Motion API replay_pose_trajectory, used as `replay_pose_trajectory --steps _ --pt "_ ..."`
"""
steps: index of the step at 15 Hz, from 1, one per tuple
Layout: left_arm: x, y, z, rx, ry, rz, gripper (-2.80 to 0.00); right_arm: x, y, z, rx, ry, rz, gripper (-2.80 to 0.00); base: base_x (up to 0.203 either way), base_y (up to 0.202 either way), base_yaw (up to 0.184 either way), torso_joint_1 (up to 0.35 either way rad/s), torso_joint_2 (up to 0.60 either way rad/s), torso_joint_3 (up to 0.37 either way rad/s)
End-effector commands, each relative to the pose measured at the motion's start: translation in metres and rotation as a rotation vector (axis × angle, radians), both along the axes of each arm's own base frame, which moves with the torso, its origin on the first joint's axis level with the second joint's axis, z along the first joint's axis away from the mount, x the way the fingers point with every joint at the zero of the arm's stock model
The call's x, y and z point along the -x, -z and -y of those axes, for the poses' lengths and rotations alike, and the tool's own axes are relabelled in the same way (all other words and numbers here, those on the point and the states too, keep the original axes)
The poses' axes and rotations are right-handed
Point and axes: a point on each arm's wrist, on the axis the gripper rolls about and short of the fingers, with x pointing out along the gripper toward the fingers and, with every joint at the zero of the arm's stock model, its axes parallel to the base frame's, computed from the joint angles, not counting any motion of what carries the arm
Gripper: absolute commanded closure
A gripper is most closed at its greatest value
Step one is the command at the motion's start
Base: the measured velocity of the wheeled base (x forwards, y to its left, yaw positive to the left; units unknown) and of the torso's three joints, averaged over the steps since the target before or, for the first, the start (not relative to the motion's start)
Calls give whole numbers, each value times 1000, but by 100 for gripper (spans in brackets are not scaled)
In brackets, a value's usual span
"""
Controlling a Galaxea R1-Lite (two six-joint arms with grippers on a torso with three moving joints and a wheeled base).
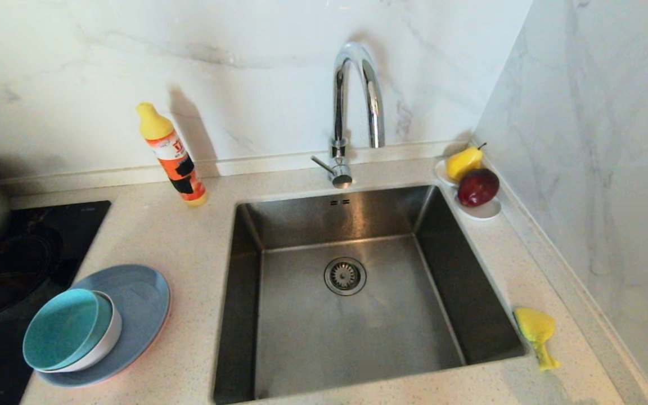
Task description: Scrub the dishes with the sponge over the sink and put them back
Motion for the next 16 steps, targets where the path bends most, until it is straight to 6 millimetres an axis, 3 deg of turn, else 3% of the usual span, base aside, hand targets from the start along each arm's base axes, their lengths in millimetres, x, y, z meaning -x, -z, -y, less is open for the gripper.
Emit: replay_pose_trajectory --steps 1,5,9,16 --pt "23 52 -1 0 -88 31 0 0 0 0 0 -1 0 0 0 0 0 0 0 0" --pt "27 119 1 16 -54 3 0 0 0 0 0 -1 2 0 0 0 0 0 0 0" --pt "24 130 4 54 103 -43 0 0 1 0 14 2 2 0 0 0 0 0 0 0" --pt "24 131 5 53 116 -49 0 0 0 0 -24 6 8 0 0 0 0 0 0 0"
